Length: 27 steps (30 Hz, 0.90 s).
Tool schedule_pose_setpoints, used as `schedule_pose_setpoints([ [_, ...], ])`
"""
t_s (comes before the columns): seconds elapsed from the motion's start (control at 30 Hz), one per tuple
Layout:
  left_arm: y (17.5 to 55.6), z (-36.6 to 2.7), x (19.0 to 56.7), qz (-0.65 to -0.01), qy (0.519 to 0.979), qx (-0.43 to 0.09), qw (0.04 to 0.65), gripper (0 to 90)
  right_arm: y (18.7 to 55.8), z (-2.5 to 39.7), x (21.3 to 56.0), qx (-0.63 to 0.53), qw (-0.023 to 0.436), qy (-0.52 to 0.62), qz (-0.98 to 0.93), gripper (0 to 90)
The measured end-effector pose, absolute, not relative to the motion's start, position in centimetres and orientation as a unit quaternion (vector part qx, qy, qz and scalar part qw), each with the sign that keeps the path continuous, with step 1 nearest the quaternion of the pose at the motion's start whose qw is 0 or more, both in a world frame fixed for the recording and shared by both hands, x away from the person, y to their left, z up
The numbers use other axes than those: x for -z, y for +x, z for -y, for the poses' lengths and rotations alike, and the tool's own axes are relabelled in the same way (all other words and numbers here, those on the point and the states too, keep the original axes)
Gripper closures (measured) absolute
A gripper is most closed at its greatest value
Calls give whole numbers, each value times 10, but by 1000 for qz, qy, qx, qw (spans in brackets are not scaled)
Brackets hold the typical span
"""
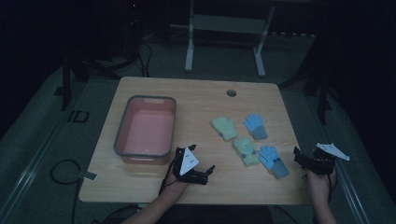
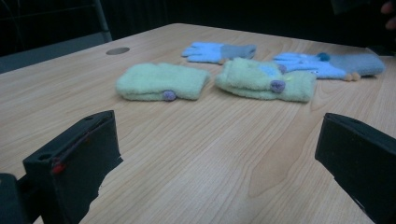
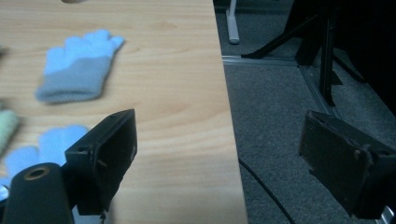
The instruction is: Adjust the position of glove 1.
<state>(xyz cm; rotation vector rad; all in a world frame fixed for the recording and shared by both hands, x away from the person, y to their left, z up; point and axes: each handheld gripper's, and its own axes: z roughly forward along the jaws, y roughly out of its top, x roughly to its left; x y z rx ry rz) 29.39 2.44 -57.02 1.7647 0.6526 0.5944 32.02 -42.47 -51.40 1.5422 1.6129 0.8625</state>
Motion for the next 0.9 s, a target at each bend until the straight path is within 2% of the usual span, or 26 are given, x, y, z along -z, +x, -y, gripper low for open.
schedule_pose_setpoints([
  [0.17,294,-24,570,-274,746,-252,552,1,326,413,496,-342,366,584,-639,144],
  [0.4,294,-24,570,-274,747,-252,552,1,345,394,483,-361,312,565,-673,138],
  [0.57,293,-24,570,-274,747,-252,551,1,351,374,473,-374,313,539,-687,126],
  [0.9,293,-24,570,-273,747,-253,552,1,368,343,453,-387,305,499,-712,168],
])
